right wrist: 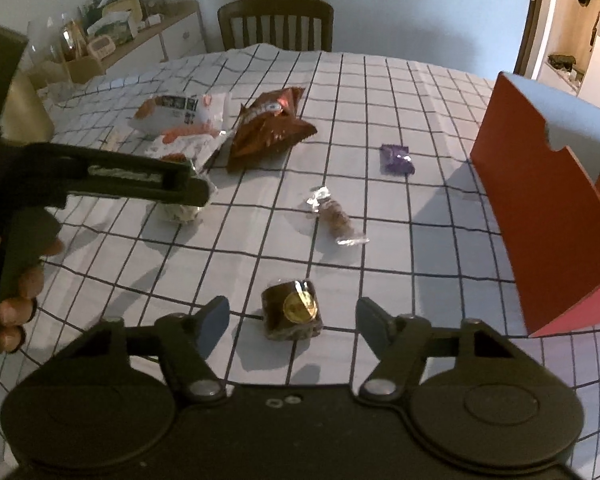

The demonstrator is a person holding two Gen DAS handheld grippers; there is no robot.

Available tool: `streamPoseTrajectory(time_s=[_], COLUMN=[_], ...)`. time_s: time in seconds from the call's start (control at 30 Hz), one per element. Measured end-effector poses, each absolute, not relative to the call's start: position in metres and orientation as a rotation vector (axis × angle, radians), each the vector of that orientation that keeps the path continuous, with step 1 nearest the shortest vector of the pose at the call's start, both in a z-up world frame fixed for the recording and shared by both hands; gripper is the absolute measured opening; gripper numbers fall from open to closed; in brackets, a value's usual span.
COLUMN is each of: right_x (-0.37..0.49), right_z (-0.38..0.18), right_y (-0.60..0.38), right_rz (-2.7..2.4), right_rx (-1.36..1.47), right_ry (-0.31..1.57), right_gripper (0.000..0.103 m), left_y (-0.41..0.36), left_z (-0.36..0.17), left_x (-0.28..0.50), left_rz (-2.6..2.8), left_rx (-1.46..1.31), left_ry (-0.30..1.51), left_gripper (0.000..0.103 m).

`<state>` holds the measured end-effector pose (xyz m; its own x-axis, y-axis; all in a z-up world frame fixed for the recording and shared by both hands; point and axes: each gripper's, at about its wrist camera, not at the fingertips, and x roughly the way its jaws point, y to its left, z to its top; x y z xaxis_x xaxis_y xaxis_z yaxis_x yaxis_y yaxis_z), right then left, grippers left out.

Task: Organize snacks
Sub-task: 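Grasp the round gold-foil chocolate with the right gripper while the left grasps the wrapped bun, then carry the chocolate and the bun over the red box with both tools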

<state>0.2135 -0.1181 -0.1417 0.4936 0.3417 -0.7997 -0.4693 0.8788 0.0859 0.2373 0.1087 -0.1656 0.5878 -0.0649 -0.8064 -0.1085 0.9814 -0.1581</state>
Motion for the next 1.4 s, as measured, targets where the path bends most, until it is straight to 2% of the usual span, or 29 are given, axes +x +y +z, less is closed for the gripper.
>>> streamPoseTrajectory(time_s=[0.1,0.17,0.33,0.53,0.73,1.4], right_x=[0.215,0.216,0.221,0.222,0.219,0.188], right_z=[-0.145,-0.147,-0.151,-0.153,-0.149,-0.088], right_y=[-0.116,-0.116,-0.115,-0.115,-0.12,-0.156], right_rz=[0.5,0.497,0.495,0.499,0.479,0.469], right_rx=[-0.152,-0.156,-0.155,-0.161,-0.158,-0.085], right_ry=[0.945,0.949,0.957,0.957,0.943,0.871], right_gripper=[0.062,0.059,0.052,0.035,0.034,0.034], left_y=[0.108,0.107,0.103,0.102,0.104,0.076], left_z=[-0.172,-0.173,-0.172,-0.172,-0.17,-0.113], left_x=[0.243,0.245,0.246,0.247,0.242,0.191], left_rz=[0.013,0.007,-0.008,-0.001,0.01,-0.084], left_rx=[-0.195,-0.195,-0.182,-0.166,-0.178,-0.197], left_ry=[0.962,0.965,0.963,0.966,0.982,0.964], left_gripper=[0.079,0.078,0.067,0.061,0.057,0.057])
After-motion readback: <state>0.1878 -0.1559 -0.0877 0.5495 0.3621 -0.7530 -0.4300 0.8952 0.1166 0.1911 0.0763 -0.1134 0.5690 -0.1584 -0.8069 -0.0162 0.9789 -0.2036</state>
